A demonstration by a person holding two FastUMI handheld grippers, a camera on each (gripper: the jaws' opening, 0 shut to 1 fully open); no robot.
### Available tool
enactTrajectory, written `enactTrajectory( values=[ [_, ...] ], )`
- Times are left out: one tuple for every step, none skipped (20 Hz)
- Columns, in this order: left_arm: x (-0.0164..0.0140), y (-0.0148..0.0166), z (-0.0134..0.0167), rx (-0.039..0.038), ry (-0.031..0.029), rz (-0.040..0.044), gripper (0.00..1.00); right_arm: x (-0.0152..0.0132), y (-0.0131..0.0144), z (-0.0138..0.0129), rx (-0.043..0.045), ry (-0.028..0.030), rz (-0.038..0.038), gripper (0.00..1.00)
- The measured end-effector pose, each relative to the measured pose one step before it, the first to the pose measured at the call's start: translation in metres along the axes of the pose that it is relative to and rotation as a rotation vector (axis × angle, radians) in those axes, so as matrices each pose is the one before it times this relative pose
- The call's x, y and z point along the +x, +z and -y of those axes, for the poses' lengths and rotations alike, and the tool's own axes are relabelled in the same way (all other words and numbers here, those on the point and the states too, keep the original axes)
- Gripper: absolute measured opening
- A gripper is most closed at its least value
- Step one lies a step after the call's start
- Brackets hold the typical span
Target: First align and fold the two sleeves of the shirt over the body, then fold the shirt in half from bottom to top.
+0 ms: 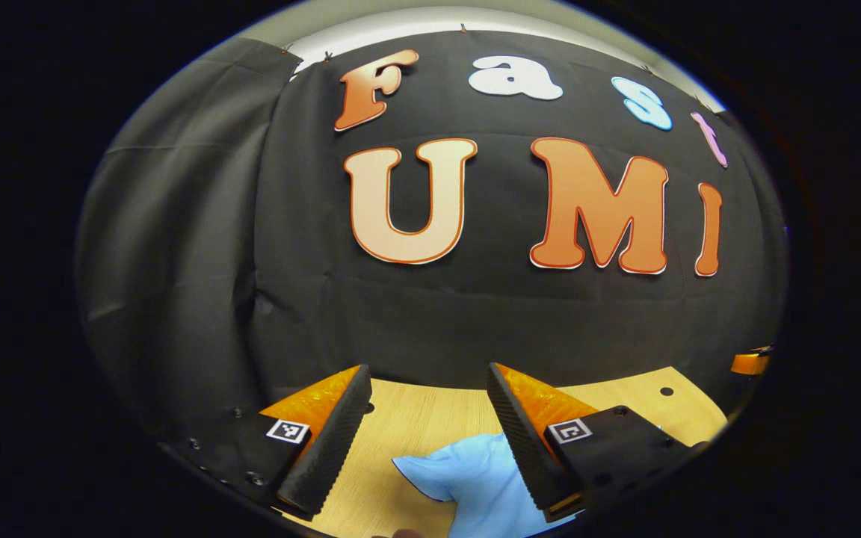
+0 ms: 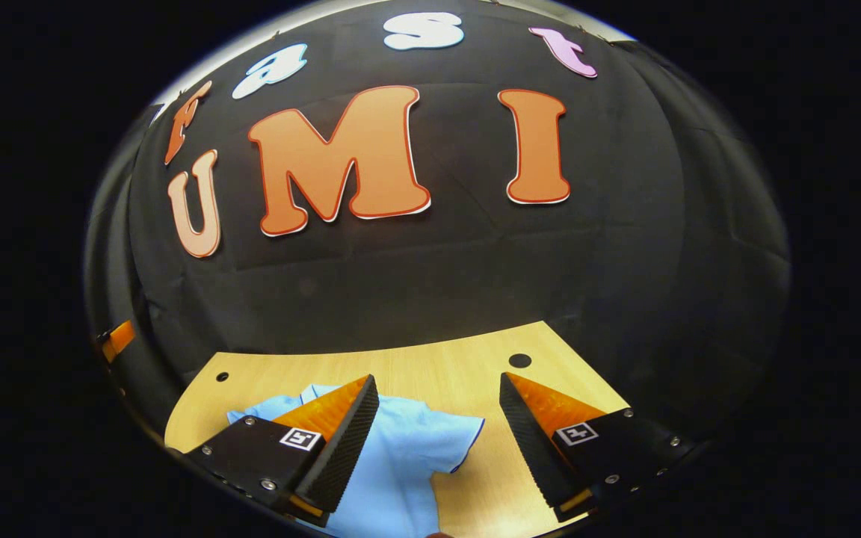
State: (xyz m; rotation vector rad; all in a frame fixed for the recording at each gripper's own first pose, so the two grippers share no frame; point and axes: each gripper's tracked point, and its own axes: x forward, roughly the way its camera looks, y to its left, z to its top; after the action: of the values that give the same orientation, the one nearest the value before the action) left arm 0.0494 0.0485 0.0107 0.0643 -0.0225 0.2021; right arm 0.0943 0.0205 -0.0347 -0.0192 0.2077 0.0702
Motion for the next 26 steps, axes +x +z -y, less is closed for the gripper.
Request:
enactTrajectory(
  values=[
    [0.00333, 0.00068, 0.003, -0.00029, -0.0113, 0.00019, 1.0, 0.00255, -0.00108, 0.00038, 0.00289, 0.0004, -0.0109, 0.98],
    [0.00247, 0.00103, 0.00151, -0.00093, -0.00522, 0.00129, 1.0, 0.00487, -0.00021, 0.00159, -0.00174, -0.00563, -0.00885, 0.98],
    [0.00239, -0.00296, -0.00008, 0.00292, -0.00612, -0.007, 1.0, 0.00524, -0.00109, 0.00301, -0.0055, -0.00997, -0.01443, 0.98],
    [0.0012, -0.00125, -0.00061, 0.00207, -0.00724, -0.00718, 1.0, 0.0084, -0.00502, 0.00328, -0.00907, -0.01127, -0.03489, 0.98],
    [0.00253, -0.00114, -0.00505, -0.00299, -0.00454, 0.00281, 1.0, 0.01095, -0.00941, -0.0026, -0.01206, 0.01106, -0.05546, 0.98],
    [0.00075, 0.00059, -0.0042, -0.00019, 0.00311, 0.00157, 0.98, 0.00688, -0.00804, -0.00309, -0.00139, 0.01946, -0.05004, 0.98],
    [0.0008, -0.00314, -0.00522, -0.00084, 0.00463, -0.00278, 1.0, 0.00705, -0.00779, 0.00181, 0.00317, 0.00102, -0.05016, 0.98],
    [-0.00109, -0.00087, -0.00421, -0.00798, 0.00221, -0.00283, 1.0, 0.01021, -0.00739, 0.00411, 0.00133, -0.01602, -0.05015, 0.98],
    [-0.00054, -0.0029, -0.00405, -0.01359, -0.00086, -0.00478, 1.0, 0.01153, -0.00731, 0.00457, 0.00551, -0.02067, -0.04909, 0.98],
    [-0.00148, -0.00266, -0.0034, -0.01154, 0.00082, -0.00556, 1.0, 0.01248, -0.00753, 0.00277, 0.00847, -0.01171, -0.05686, 0.98],
    [-0.00075, -0.00222, -0.00643, -0.00675, 0.00641, -0.00507, 1.0, 0.01769, -0.01523, 0.0037, 0.00902, -0.02545, -0.09251, 0.98],
    [-0.00041, -0.00185, -0.0083, 0.0025, 0.01048, 0.00025, 1.0, 0.01137, -0.00719, 0.00259, 0.0025, -0.01528, -0.06172, 0.98],
    [-0.00138, -0.00201, -0.00494, 0.0039, 0.00824, -0.0015, 1.0, 0.01361, -0.0068, -0.00239, 0.0086, -0.00332, -0.05468, 0.98],
    [-0.00141, -0.00108, -0.00505, 0.0004, 0.00761, 0.00032, 1.0, 0.01241, -0.00543, -0.00201, 0.01459, -0.00624, -0.04728, 0.99],
    [-0.00118, -0.00299, -0.00396, 0.00051, 0.00393, -0.00318, 1.0, 0.01205, -0.00572, -0.00087, 0.00922, 0.00013, -0.05011, 0.99],
    [-0.00115, -0.0022, -0.00599, 0.00221, 0.00809, -0.00792, 1.0, 0.01446, -0.00575, 0.00106, -0.0017, -0.01129, -0.04926, 0.98],
    [-0.00074, -0.0029, -0.00706, 0.00048, 0.00975, -0.00847, 1.0, 0.01268, -0.00472, 0.00006, 0.00636, -0.01373, -0.04165, 0.98],
    [0.0013, -0.00538, -0.00558, -0.00021, 0.01051, -0.01003, 1.0, 0.01294, -0.00492, 0.00273, 0.00693, -0.01972, -0.03723, 0.98],
    [0.00043, -0.00482, -0.00663, 0.00156, 0.01341, -0.00634, 1.0, 0.01336, -0.00478, 0.00428, -0.01043, -0.01641, -0.04128, 0.99],
    [-0.00165, -0.00202, -0.00331, 0.00035, 0.00727, -0.00411, 1.0, 0.01155, -0.00367, 0.00117, -0.00001, -0.01498, -0.02387, 0.99],
    [0.00022, -0.00116, -0.00301, -0.00029, 0.00424, -0.00398, 1.0, 0.00639, -0.00145, 0.00148, 0.00393, -0.01169, -0.01522, 0.99],
    [-0.00008, -0.0031, -0.00387, 0.00206, 0.00799, -0.00467, 1.0, 0.00565, 0.00041, 0.0008, 0.00617, -0.0064, -0.01127, 0.99],
    [0.00171, -0.00326, -0.00068, 0.00168, 0.00406, -0.00851, 1.0, 0.00292, 0.00049, 0.00012, 0.00513, -0.00013, -0.0136, 0.99],
    [0.00073, -0.00477, 0.00012, -0.00004, -0.00052, -0.0097, 1.0, 0.00676, -0.00291, 0.00079, 0.00344, -0.00333, -0.0235, 0.99],
    [0.00099, -0.00099, 0.00126, 0.00168, -0.00161, -0.00362, 1.0, 0.00329, -0.00117, 0.00092, -0.00211, -0.0068, -0.00887, 0.99],
    [-0.00005, -0.00232, 0.00188, 0.00399, -0.00104, -0.00162, 1.0, 0.00462, -0.00263, 0.00096, -0.00558, -0.00903, -0.00904, 0.99]
  ],
)
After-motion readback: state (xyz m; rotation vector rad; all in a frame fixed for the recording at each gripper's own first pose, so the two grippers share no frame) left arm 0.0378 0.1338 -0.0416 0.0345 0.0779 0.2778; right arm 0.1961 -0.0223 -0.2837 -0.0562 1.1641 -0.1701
